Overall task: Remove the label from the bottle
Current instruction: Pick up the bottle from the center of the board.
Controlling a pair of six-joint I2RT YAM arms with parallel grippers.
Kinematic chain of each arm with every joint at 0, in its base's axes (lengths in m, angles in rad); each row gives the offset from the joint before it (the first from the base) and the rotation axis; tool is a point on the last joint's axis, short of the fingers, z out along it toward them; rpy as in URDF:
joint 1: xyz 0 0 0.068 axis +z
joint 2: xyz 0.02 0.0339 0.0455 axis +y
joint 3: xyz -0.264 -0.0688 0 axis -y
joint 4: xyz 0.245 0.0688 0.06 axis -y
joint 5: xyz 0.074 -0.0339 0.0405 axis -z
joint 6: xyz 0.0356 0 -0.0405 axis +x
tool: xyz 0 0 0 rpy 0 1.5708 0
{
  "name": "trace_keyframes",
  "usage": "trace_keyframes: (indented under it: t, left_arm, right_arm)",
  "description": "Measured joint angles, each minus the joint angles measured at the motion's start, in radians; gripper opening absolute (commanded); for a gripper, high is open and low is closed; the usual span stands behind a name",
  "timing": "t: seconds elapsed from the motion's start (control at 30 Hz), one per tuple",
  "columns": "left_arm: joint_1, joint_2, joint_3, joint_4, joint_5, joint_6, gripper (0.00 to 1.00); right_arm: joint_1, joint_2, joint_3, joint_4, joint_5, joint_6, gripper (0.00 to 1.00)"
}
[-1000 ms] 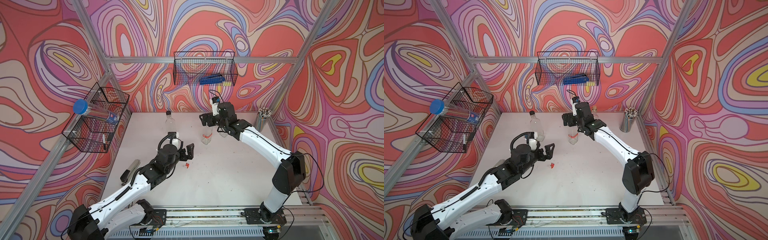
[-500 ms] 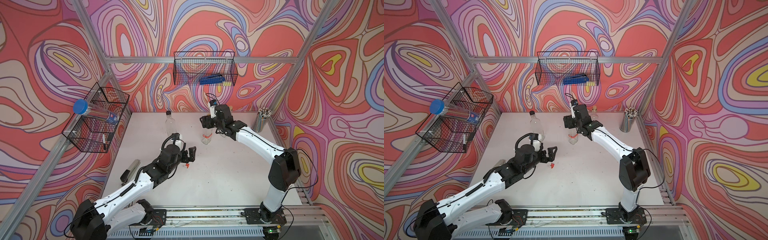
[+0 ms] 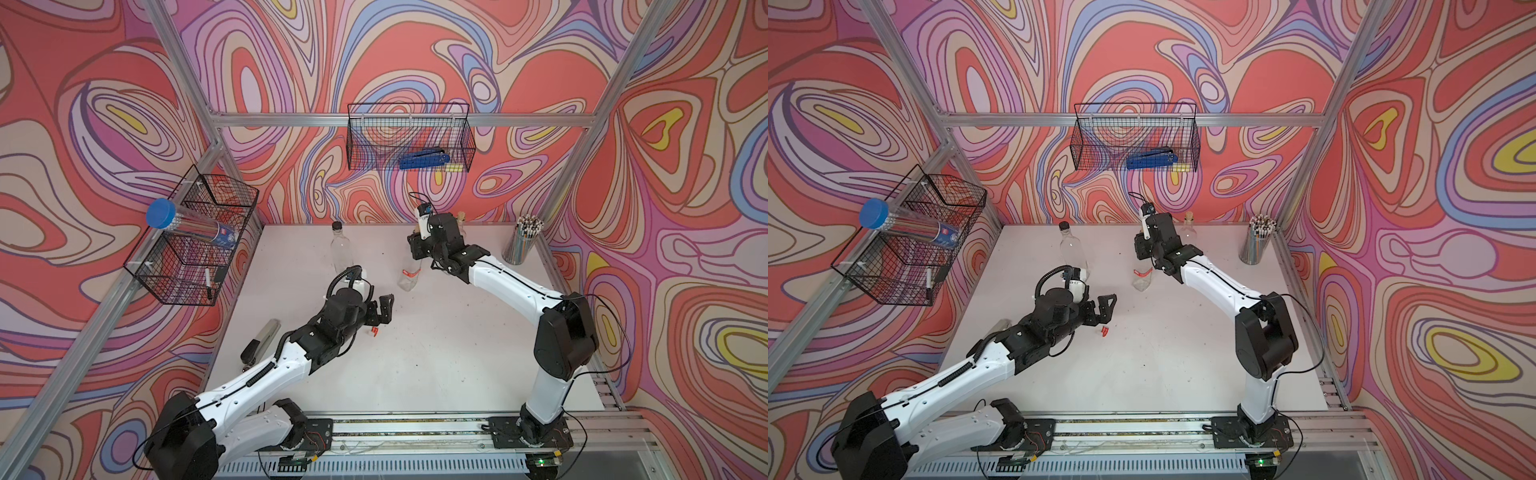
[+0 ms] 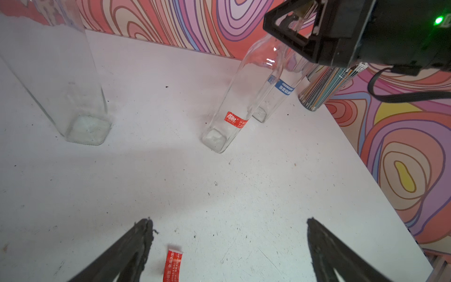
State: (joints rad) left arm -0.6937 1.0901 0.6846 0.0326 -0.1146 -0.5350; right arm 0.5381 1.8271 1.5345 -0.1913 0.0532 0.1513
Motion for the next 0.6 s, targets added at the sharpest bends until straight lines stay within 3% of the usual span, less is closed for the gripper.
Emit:
trace_keyframes:
  t: [0.13, 0.6]
  left_arm:
    - [0.000, 0.014, 0.001, 0.002, 0.006, 0.000, 1.00]
    - [0.000, 0.021, 0.030, 0.023, 0.014, 0.008, 1.00]
  right_arm:
    - [0.001, -0.002, -0.014, 0.024, -0.001, -0.011, 0.00]
    - [0.010, -0.124, -0.125, -0.011, -0.035, -0.078, 0.00]
